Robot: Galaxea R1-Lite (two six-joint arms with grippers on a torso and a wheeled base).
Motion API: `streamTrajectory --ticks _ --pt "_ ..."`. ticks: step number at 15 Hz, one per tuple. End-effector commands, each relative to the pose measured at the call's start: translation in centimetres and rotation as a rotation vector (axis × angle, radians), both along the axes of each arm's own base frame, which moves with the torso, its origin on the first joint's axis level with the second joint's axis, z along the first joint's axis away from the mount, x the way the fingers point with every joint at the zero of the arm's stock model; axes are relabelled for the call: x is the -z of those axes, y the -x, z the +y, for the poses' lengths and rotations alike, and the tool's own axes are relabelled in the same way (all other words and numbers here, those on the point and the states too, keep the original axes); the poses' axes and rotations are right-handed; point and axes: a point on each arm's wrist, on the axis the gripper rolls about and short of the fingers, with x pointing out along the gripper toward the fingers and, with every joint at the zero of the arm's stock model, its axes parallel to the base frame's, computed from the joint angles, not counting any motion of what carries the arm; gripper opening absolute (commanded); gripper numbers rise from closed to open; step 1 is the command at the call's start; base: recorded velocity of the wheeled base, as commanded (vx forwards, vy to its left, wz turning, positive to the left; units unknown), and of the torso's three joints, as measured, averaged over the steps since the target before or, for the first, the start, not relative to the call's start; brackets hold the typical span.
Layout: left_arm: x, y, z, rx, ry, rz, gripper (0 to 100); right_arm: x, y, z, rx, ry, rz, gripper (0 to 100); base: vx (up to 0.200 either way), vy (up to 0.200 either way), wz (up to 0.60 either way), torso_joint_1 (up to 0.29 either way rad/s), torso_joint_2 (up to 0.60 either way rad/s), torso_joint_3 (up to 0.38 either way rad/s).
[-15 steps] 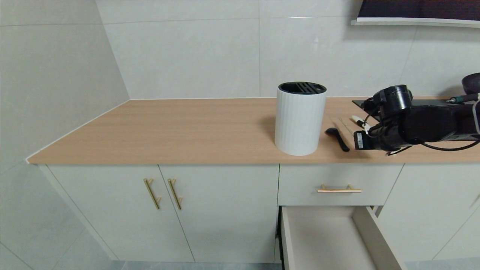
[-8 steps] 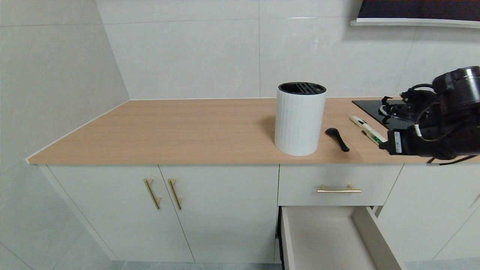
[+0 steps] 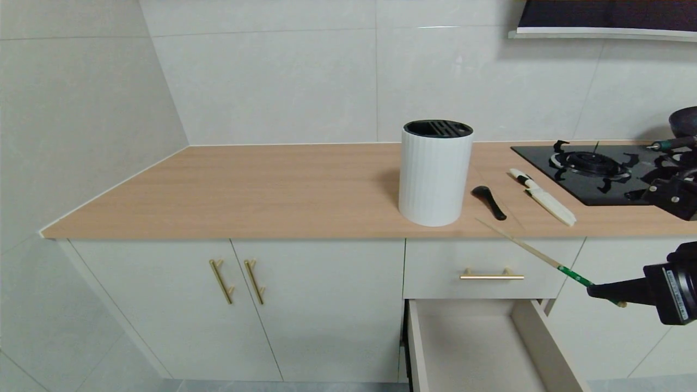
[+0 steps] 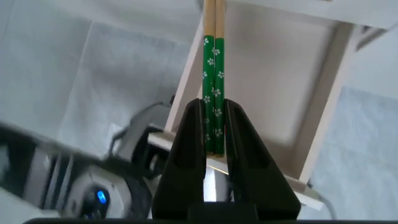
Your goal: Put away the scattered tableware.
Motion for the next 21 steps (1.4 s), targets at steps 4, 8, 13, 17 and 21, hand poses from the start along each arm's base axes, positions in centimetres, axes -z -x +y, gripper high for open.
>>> streamTrajectory --ticks 4,8,13,17,21 --pt "0.0 0.0 0.0 -0.001 0.001 -0.001 100 2.3 0.3 1.4 -0.084 0.015 0.036 0 0.0 0.0 0.0 0.0 0.0 0.0" --pt "0.0 0.0 0.0 -0.001 0.001 0.0 100 3.4 0.0 1.7 -0.112 0.035 0.042 0 0.0 0.0 0.0 -0.134 0.33 0.184" --pt "0.0 0.0 0.0 -0.001 0.001 0.0 100 4.4 -0.6 2.1 -0.126 0.046 0.068 0 0.0 0.0 0.0 -0.187 0.47 0.271" --pt "0.0 0.0 0.0 -0.001 0.001 0.0 100 4.8 -0.9 2.2 -0.127 0.049 0.077 0 0.0 0.0 0.0 -0.173 0.47 0.295" --pt "0.0 0.0 0.0 -0.001 0.001 0.0 100 5.4 -1.2 2.4 -0.129 0.056 0.102 0 0.0 0.0 0.0 -0.143 0.45 0.309"
